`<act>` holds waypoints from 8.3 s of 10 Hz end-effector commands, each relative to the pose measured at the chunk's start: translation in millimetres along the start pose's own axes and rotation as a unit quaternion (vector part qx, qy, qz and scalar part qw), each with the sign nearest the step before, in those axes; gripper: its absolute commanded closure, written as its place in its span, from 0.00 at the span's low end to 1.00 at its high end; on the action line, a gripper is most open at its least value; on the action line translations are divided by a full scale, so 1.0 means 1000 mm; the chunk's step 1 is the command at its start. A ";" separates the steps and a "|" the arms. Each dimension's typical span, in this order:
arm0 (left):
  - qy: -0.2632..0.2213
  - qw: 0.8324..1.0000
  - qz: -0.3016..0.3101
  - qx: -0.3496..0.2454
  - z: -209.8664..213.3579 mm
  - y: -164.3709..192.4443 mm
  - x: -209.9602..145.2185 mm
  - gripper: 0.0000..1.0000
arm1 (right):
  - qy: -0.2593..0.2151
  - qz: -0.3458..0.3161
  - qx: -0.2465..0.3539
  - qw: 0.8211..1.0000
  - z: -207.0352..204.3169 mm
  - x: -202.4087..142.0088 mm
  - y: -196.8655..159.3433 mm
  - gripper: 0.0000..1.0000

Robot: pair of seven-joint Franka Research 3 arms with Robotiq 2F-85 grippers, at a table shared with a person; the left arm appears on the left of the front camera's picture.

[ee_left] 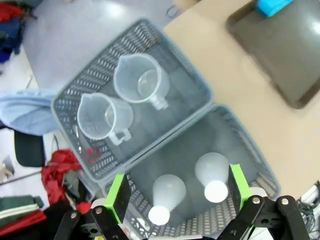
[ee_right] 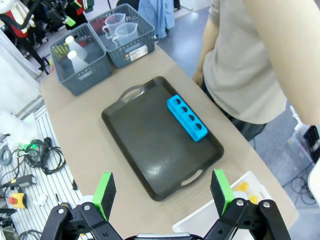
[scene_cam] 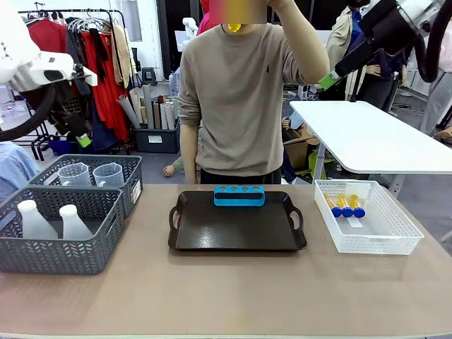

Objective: Prepare the laboratory tools.
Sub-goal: Pick up one Large Measuring Cup and place it on the Handle tray.

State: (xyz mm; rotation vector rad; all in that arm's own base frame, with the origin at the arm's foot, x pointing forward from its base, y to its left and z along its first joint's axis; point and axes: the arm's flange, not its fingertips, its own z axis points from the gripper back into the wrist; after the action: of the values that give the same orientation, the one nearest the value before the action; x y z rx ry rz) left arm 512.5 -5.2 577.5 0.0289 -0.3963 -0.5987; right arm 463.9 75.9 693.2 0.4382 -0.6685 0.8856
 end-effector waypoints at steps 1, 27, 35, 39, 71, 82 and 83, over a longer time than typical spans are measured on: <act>0.043 0.996 0.063 0.040 -0.029 0.027 0.012 0.00 | 0.000 0.001 0.003 1.000 0.001 0.000 0.000 0.00; 0.123 0.963 0.239 0.029 -0.213 0.141 -0.019 0.89 | 0.000 0.001 0.003 1.000 0.001 0.000 0.000 0.00; 0.099 0.968 0.227 0.035 -0.152 0.138 -0.013 1.00 | 0.000 0.001 0.003 1.000 0.001 0.000 0.000 0.00; 0.060 0.990 0.128 0.015 -0.021 0.105 0.028 1.00 | 0.000 0.001 0.003 1.000 0.001 0.000 0.000 0.00; 0.055 0.895 -0.430 -0.102 -0.027 -0.307 0.211 1.00 | 0.000 0.001 0.003 1.000 0.001 0.000 0.000 0.00; 0.057 0.892 -0.427 -0.139 -0.087 -0.314 0.213 1.00 | 0.000 0.001 0.003 1.000 0.001 0.000 0.000 0.00; 0.054 0.893 -0.423 -0.144 -0.093 -0.314 0.214 1.00 | 0.000 0.001 0.003 1.000 0.001 0.000 0.000 0.00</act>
State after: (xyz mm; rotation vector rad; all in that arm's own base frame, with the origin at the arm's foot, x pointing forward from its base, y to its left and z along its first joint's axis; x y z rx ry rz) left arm 539.8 -389.9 524.2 -0.0329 -0.1421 -1.5282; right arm 464.1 75.9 692.9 0.4358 -0.6662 0.8848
